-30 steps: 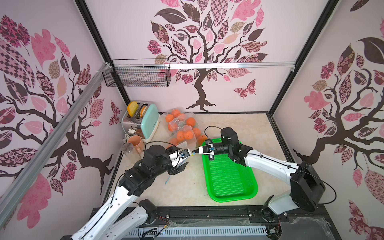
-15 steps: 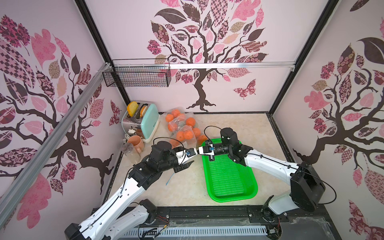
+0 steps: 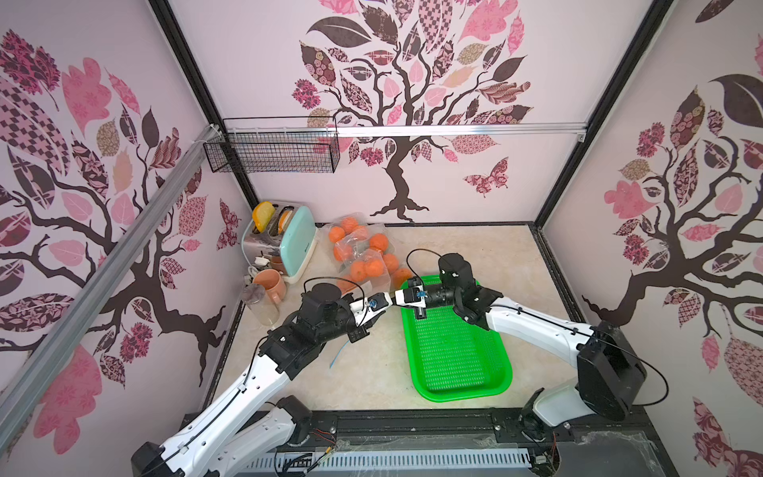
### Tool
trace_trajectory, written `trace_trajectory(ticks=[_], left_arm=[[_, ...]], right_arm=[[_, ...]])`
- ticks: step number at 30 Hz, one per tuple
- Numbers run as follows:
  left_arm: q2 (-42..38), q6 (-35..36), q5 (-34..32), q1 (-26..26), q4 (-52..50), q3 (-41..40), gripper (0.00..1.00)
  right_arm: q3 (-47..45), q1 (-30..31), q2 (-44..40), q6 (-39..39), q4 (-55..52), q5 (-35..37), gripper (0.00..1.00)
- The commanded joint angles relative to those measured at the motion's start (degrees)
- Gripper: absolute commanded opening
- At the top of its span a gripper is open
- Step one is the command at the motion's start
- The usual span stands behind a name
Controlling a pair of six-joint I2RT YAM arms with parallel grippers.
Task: Open the zip-top bag and take out the orange
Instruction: Pick up the zipper food storage bag.
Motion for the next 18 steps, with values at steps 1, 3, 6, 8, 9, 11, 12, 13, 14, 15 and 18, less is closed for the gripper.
trace_trajectory(ticks=[1, 3, 6, 8, 9, 11, 12, 13, 14, 15, 18], left_arm=[[-0.2, -1.3, -0.6, 0.1, 2.1, 0.7, 0.26], [-0.6, -1.4, -1.3, 0.1, 2.3, 0.6, 0.26], [-1.2, -1.2, -1.4, 0.1, 2.5, 0.1, 0.26], [-1.3, -1.2, -1.1, 0.1, 2.4, 0.0, 0.20], [-1.3, -1.2, -1.1, 0.1, 2.1, 0.1, 0.16], [-1.3, -1.1, -1.5, 0.1, 1.7, 0.3, 0.08], [-1.4, -1.1, -1.4, 0.1, 1.8, 0.2, 0.07], [-1.5, -1.1, -1.2, 0.1, 1.7, 0.1, 0.05], [-1.5, -1.1, -0.9, 0.1, 1.6, 0.2, 0.03], [-1.5, -1.2, -0.7, 0.1, 1.4, 0.2, 0.00], [-1.4, -1.2, -0.9, 0.1, -0.1, 0.9, 0.00]], right_arm=[[1.1, 0.0, -0.6, 0.9, 0.1, -1.7, 0.00], [1.2, 0.0, -0.4, 0.9, -0.1, -1.7, 0.00], [1.3, 0.0, -0.2, 0.8, -0.3, -1.6, 0.00], [1.3, 0.0, -0.2, 0.7, -0.4, -1.6, 0.00], [1.3, -0.1, -0.1, 0.7, -0.4, -1.6, 0.00], [1.4, -0.1, 0.0, 0.7, -0.4, -1.5, 0.00], [1.4, -0.1, 0.0, 0.7, -0.5, -1.5, 0.00], [1.3, -0.1, 0.0, 0.7, -0.5, -1.5, 0.00], [1.3, -0.1, -0.1, 0.7, -0.5, -1.5, 0.00], [1.3, -0.1, -0.1, 0.7, -0.5, -1.5, 0.00], [1.1, -0.1, -0.6, 1.5, 0.4, -1.0, 0.00]])
